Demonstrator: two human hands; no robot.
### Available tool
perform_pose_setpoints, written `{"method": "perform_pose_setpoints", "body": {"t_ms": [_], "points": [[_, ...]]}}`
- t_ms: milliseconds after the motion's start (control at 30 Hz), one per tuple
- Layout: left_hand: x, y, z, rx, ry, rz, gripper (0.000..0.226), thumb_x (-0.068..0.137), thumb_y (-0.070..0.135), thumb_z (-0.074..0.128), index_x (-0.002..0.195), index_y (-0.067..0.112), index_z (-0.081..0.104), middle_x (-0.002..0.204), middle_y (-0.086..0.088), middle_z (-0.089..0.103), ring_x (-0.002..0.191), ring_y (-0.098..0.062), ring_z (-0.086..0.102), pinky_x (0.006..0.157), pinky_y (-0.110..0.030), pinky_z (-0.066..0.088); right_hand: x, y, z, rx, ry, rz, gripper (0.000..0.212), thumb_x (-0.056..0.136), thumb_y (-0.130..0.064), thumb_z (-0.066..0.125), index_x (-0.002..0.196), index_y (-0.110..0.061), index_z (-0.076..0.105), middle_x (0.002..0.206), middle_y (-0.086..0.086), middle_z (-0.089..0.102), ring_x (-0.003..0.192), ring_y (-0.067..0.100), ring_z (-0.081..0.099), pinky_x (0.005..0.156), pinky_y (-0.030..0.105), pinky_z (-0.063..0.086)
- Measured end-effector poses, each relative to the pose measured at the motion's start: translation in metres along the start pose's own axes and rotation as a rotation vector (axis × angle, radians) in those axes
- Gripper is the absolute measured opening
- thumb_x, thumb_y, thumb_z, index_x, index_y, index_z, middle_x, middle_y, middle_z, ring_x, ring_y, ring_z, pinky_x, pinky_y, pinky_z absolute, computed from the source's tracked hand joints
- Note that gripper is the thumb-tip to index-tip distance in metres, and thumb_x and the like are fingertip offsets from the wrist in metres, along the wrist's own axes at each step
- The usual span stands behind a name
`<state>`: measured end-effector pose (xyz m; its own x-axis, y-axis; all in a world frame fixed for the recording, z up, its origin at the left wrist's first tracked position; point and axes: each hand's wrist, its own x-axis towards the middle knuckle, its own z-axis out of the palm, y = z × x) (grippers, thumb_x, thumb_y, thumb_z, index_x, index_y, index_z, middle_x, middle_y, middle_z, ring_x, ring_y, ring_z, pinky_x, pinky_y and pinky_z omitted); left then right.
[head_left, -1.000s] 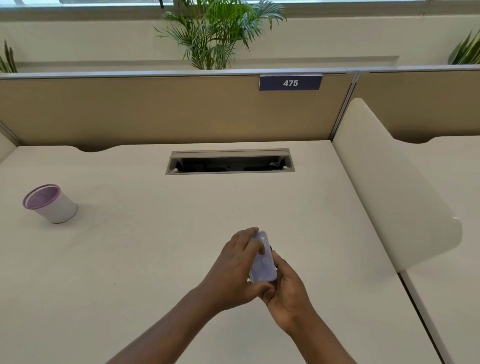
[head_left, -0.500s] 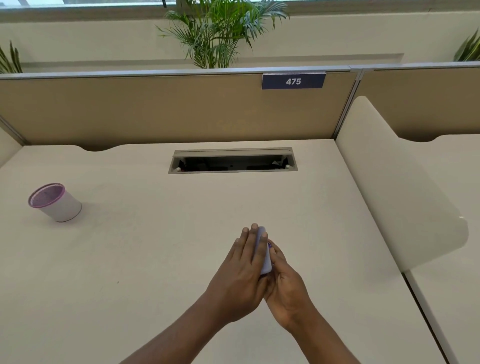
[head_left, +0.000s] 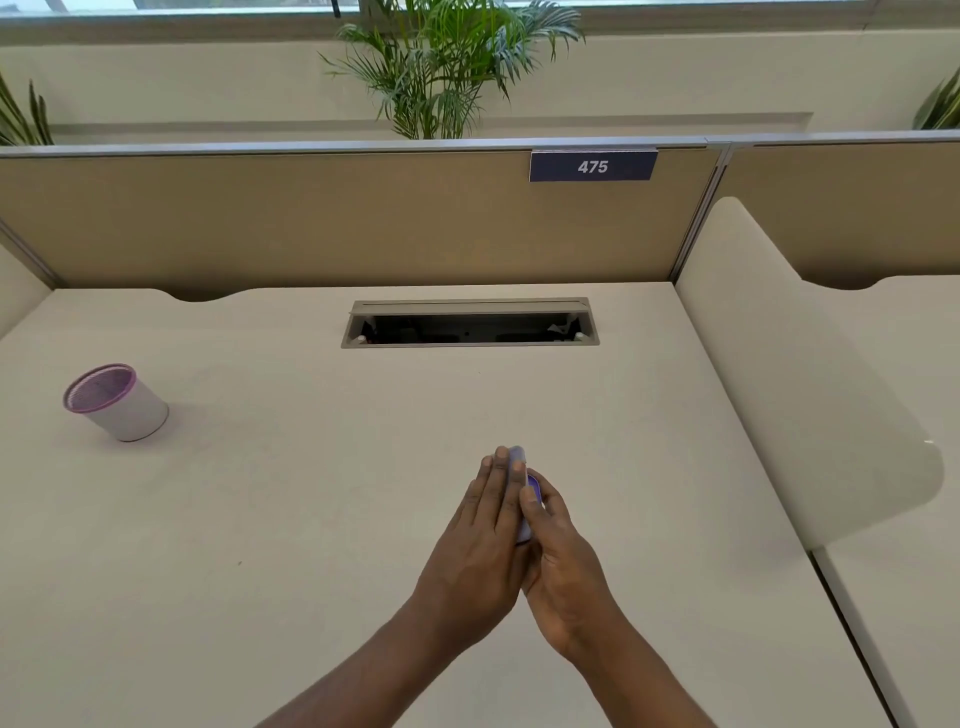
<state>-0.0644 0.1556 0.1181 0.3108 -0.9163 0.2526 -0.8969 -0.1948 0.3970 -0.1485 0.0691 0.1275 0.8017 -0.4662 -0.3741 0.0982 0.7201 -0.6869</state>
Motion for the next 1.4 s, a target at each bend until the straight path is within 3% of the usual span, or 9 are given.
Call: {"method": "perform_pose_setpoints", "body": {"t_ms": [133,267,367,500,667,800,967,1167,1400], "points": [[-0.006,-0.002,-0.004,-0.239,-0.029,-0.124,0.077,0.103,0.035,0.045,0.16,0.015,-0.003,0.17,-0.001,-0.012,0.156,-0.015,-0.015,0.129,-0.036,0.001,0.002,0.0,-0.002,0.104,-0.01,-0.03,0.042,0.104,-0.035,0.051,0.145,-0.03,0.049,0.142,0.001,0.062,0.129,0.023,0.06,0.092,0.034,0.058],[-0.01,0.005,-0.01,-0.623,0.106,-0.504,0.065,0.1,0.042,0.055,0.157,0.032,0.025,0.164,0.013,0.024,0.142,0.008,0.031,0.11,-0.012,0.035,0.004,-0.003,-0.003,0.219,-0.018,-0.036,0.043,0.103,-0.031,0.048,0.144,-0.023,0.053,0.145,0.011,0.059,0.13,0.038,0.056,0.094,0.043,0.058],[-0.008,0.006,-0.015,-0.901,0.104,-0.682,0.028,0.096,0.038,0.062,0.122,0.048,0.057,0.121,0.018,0.065,0.112,-0.007,0.064,0.096,-0.027,0.052,0.006,-0.002,-0.005,0.26,-0.011,-0.031,0.045,0.098,-0.03,0.051,0.142,-0.021,0.056,0.144,0.016,0.059,0.131,0.042,0.054,0.094,0.045,0.058],[-0.005,0.01,-0.021,-1.171,0.117,-0.753,0.023,0.09,0.027,0.065,0.112,0.033,0.068,0.095,0.016,0.071,0.095,-0.015,0.072,0.087,-0.034,0.06,0.007,0.0,-0.004,0.276,-0.008,-0.04,0.046,0.096,-0.028,0.05,0.141,-0.019,0.056,0.139,0.021,0.061,0.119,0.047,0.061,0.094,0.049,0.058],[-0.001,0.01,-0.021,-1.202,0.201,-0.833,0.012,0.09,0.02,0.063,0.097,0.025,0.071,0.097,0.004,0.074,0.083,-0.011,0.073,0.076,-0.028,0.059,0.009,0.005,-0.001,0.322,-0.001,-0.048,0.046,0.095,-0.026,0.051,0.14,-0.017,0.058,0.142,0.018,0.059,0.129,0.042,0.056,0.094,0.047,0.058],[0.006,0.005,-0.02,-1.164,0.239,-0.908,0.013,0.098,0.015,0.06,0.088,0.01,0.067,0.079,0.001,0.069,0.062,-0.011,0.059,0.067,-0.028,0.05,0.008,0.009,-0.002,0.359,-0.051,-0.019,0.042,0.096,-0.025,0.05,0.137,-0.018,0.061,0.142,0.016,0.061,0.119,0.035,0.065,0.085,0.045,0.059],[0.013,-0.002,-0.026,-1.165,0.266,-0.957,0.036,0.102,0.031,0.056,0.079,0.005,0.065,0.072,-0.004,0.06,0.061,-0.016,0.052,0.052,-0.026,0.044,0.005,0.007,-0.006,0.23,-0.171,0.041,0.041,0.099,-0.031,0.052,0.138,-0.023,0.059,0.133,0.02,0.066,0.093,0.037,0.071,0.075,0.043,0.06],[0.017,-0.01,-0.034,-1.167,0.206,-0.997,0.044,0.1,0.045,0.054,0.091,0.01,0.079,0.078,-0.009,0.074,0.068,-0.02,0.064,0.059,-0.03,0.051,0.0,-0.002,-0.016,0.013,-0.231,0.068,0.045,0.098,-0.036,0.053,0.143,-0.032,0.052,0.137,0.019,0.063,0.096,0.037,0.067,0.066,0.04,0.057],[0.015,-0.012,-0.039,-1.046,0.114,-0.944,0.059,0.084,0.062,0.06,0.097,0.006,0.073,0.088,-0.009,0.079,0.087,-0.034,0.074,0.07,-0.032,0.058,0.006,-0.01,-0.021,-0.336,-0.196,0.017,0.045,0.098,-0.022,0.056,0.139,-0.041,0.054,0.138,-0.009,0.061,0.121,0.035,0.064,0.085,0.05,0.06]]}}
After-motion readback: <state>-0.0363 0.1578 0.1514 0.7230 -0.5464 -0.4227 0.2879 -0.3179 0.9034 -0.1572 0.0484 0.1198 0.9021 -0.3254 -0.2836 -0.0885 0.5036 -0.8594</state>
